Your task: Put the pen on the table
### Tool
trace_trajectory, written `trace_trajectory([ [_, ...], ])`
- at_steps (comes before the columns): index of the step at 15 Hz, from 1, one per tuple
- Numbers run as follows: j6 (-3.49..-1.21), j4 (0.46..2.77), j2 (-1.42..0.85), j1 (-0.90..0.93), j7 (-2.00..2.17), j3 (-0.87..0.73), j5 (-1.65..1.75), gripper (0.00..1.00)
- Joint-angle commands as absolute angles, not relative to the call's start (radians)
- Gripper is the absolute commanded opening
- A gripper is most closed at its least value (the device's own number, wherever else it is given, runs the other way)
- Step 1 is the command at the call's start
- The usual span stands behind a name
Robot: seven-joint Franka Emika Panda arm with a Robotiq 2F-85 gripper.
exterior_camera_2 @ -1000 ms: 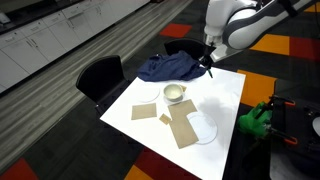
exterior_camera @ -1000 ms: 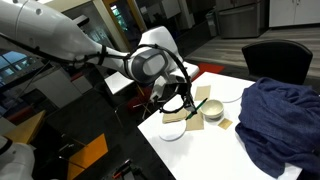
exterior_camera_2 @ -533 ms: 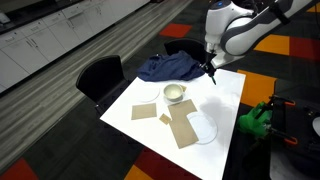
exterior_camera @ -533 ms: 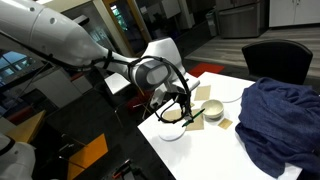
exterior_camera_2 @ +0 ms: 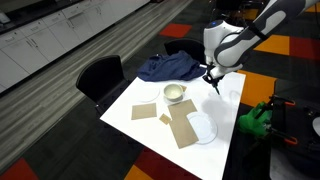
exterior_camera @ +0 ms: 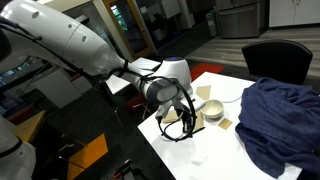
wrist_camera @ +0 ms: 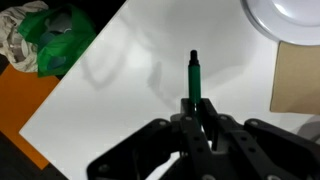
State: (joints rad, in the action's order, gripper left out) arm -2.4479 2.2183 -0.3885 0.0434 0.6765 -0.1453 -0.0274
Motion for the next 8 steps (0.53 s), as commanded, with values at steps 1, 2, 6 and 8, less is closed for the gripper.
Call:
trace_trajectory([
  [1, -2.452, 2.153, -0.484, 0.002, 0.6, -0.121, -0.093, 0.03],
  [2, -2.457, 2.143, -0.503, -0.003, 0.581, -0.119, -0.108, 0.03],
  [6, -2.474, 2.09, -0.593, -0.02, 0.511, -0.117, -0.158, 0.03],
  [8, -2.479, 2.066, -0.63, -0.021, 0.488, -0.12, -0.173, 0.03],
])
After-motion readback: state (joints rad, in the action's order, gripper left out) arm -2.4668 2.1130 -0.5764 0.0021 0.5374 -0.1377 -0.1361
